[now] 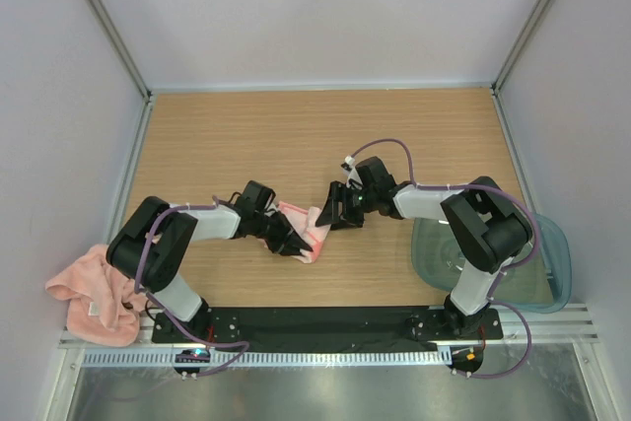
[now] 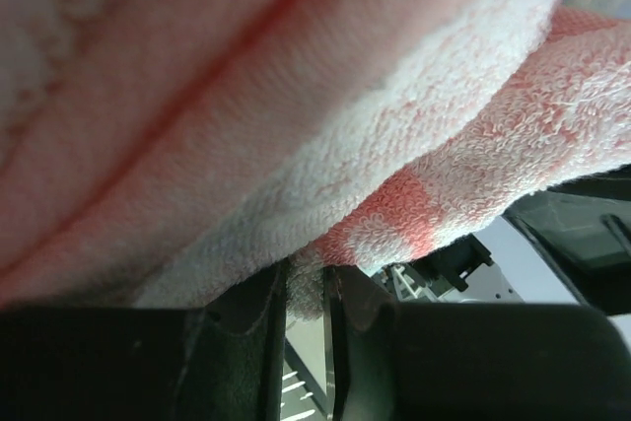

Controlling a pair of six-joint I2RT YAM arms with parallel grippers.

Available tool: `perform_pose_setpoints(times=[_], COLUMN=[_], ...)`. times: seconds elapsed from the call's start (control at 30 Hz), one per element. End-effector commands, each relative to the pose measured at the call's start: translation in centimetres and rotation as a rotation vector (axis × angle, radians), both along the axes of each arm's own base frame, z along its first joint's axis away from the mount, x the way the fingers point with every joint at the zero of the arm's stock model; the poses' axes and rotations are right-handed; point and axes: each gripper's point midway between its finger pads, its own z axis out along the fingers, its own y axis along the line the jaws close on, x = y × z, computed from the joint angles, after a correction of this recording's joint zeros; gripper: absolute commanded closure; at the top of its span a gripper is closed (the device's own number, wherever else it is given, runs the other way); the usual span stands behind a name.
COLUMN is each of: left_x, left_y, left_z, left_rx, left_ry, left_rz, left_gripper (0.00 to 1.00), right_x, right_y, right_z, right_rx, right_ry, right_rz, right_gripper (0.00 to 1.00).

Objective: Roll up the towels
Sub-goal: Roll the towel

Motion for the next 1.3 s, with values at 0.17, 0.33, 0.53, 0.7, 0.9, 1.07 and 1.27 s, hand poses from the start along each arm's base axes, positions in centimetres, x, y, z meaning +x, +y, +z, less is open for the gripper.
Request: perform_pose_setpoints(times=[0.17, 0.33, 0.53, 0.7, 0.9, 1.07, 1.27], left_x=[-0.5, -0.2, -0.2, 0.0, -0.1, 0.1, 2.3], left_y=[1.7, 1.7, 2.3, 3.4, 5.0, 6.7, 8.8], left_z=[-1.7, -1.4, -1.3, -0.8, 0.2, 1.2, 4.5], left_rx=[0.022, 0.017, 0.068, 0.144, 0.249, 0.355, 0.605], left_ry=[0.067, 0.051, 0.022, -0.021, -0.064, -0.119, -0.366], left_rz=[0.043, 0.041, 0.017, 0.003, -0.038, -0.048, -0.141], left_gripper=[1.0, 1.0, 0.87, 0.62, 0.44, 0.43, 0.43], right_x=[-0.1, -0.4, -0.3, 0.1, 0.6, 0.9, 0.9], right_y=[2.1, 3.0, 2.9, 2.8, 2.9, 3.1, 3.1], right_z=[-1.2, -1.2, -1.2, -1.2, -0.9, -0.1, 0.7], right_rx=[0.039, 0.056, 0.03, -0.005, -0.022, -0.029, -0.057], right_ry=[-0.038, -0.047, -0.045, -0.045, -0.037, -0.036, -0.027], right_rz=[-0.004, 0.004, -0.004, -0.009, -0.016, -0.011, 0.003], right_gripper=[0.4, 0.47, 0.65, 0.68, 0.71, 0.72, 0.72])
